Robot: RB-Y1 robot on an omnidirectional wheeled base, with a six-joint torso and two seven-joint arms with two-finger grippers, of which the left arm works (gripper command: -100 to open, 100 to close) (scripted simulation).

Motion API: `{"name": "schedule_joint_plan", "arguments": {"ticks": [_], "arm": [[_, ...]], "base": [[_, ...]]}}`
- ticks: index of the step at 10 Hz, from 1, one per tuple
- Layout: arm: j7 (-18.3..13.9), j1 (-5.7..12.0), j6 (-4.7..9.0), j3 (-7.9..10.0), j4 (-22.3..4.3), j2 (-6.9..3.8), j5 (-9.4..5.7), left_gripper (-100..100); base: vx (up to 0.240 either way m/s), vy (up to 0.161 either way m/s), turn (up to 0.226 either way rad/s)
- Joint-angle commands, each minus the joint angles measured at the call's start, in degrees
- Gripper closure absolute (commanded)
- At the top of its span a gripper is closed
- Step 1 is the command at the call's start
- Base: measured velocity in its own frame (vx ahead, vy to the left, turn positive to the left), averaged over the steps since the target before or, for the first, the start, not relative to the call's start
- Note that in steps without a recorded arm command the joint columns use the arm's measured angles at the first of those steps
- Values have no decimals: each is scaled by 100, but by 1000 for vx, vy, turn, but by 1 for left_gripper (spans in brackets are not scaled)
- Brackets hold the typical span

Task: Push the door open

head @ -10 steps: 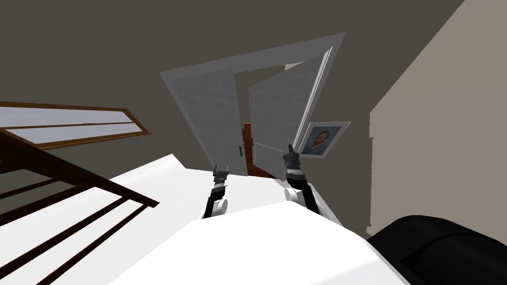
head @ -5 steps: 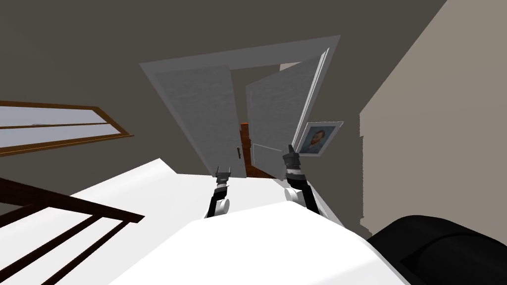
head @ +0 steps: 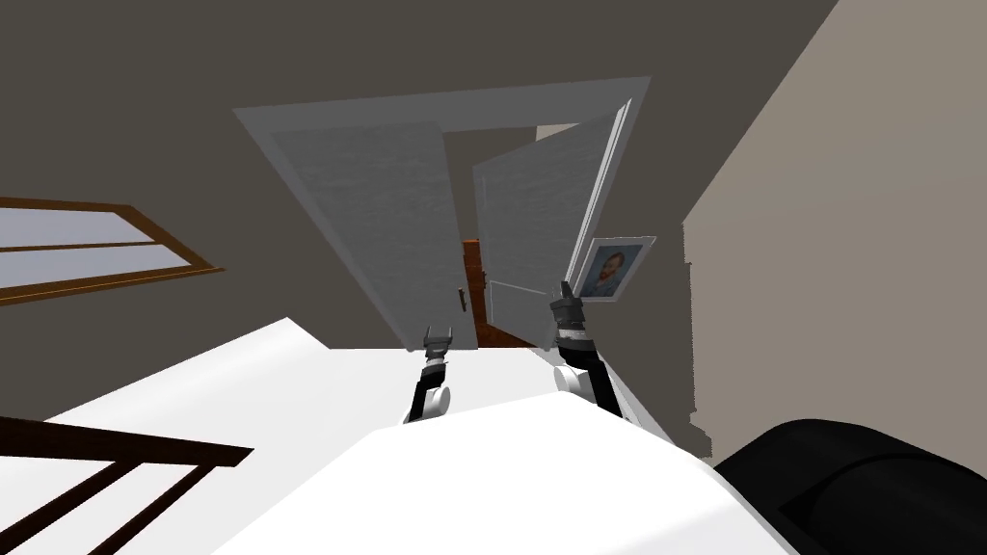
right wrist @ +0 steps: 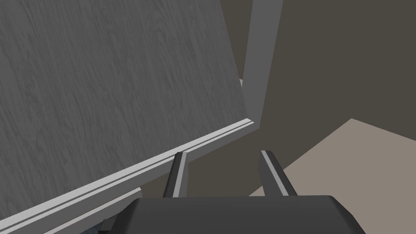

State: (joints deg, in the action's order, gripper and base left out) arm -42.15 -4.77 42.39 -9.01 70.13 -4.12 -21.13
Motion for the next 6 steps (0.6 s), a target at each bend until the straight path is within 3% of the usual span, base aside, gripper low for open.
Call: {"name": "schedule_joint_plan", "arguments": {"ticks": [1, 6], "arm": [[-209, 112, 53, -27, -251, -1, -105, -100], [-821, 472, 241, -132, -1087, 61, -422, -100]], "base": [[62, 59, -138], [69, 70, -143]]}}
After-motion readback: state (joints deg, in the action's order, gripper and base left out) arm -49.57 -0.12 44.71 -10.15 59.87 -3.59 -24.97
